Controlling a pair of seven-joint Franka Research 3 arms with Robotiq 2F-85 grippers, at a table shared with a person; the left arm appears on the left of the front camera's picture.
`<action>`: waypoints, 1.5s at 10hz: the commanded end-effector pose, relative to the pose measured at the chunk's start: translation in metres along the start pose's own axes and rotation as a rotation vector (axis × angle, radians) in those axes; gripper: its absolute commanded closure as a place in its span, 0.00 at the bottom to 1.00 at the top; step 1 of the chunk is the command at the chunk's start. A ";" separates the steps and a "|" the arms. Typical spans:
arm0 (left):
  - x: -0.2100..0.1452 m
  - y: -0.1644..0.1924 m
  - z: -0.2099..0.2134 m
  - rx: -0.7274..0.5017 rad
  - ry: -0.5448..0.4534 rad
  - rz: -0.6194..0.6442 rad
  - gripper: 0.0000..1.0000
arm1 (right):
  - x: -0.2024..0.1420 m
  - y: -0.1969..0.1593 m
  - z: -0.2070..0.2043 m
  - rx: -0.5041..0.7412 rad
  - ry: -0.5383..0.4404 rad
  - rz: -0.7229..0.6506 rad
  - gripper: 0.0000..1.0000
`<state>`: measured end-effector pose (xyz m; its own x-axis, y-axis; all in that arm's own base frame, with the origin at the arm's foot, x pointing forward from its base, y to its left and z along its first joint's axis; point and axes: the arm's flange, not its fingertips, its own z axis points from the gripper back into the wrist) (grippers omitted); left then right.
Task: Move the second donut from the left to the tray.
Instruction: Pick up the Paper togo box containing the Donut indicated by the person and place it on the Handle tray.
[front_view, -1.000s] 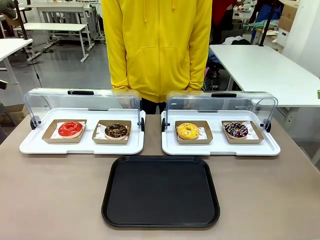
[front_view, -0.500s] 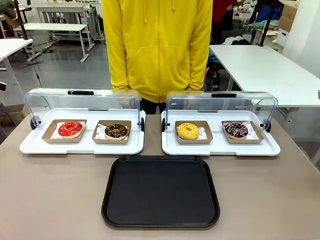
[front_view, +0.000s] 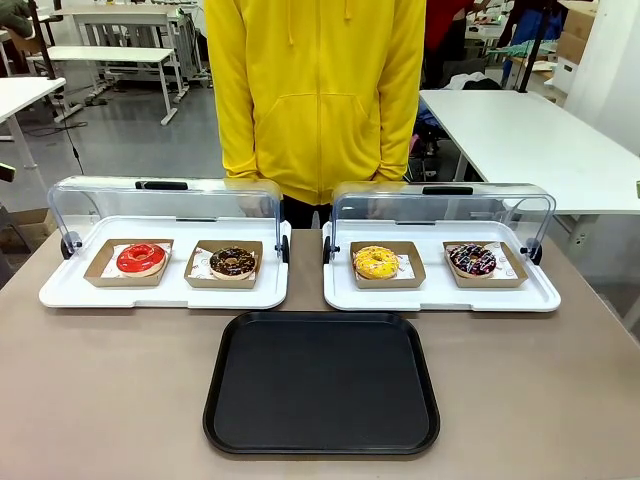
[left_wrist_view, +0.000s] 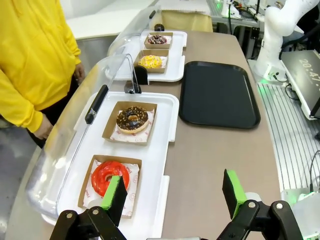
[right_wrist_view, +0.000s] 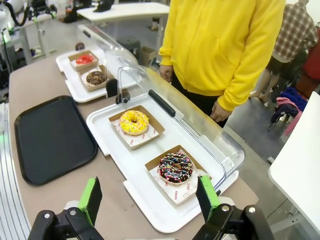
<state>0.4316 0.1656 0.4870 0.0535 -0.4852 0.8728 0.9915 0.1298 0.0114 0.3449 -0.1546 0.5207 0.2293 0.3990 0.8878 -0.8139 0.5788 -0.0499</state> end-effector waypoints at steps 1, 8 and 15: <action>0.001 -0.001 0.000 -0.005 -0.005 0.006 0.00 | 0.001 -0.004 -0.002 -0.003 -0.030 0.027 0.00; 0.001 -0.001 0.000 -0.005 -0.005 0.006 0.00 | 0.001 -0.004 -0.002 -0.003 -0.030 0.027 0.00; 0.001 -0.001 0.000 -0.005 -0.005 0.006 0.00 | 0.001 -0.004 -0.002 -0.003 -0.030 0.027 0.00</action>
<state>0.4317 0.1652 0.4869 0.0534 -0.4853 0.8727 0.9916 0.1290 0.0110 0.3453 -0.1545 0.5199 0.2282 0.3984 0.8884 -0.8155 0.5766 -0.0491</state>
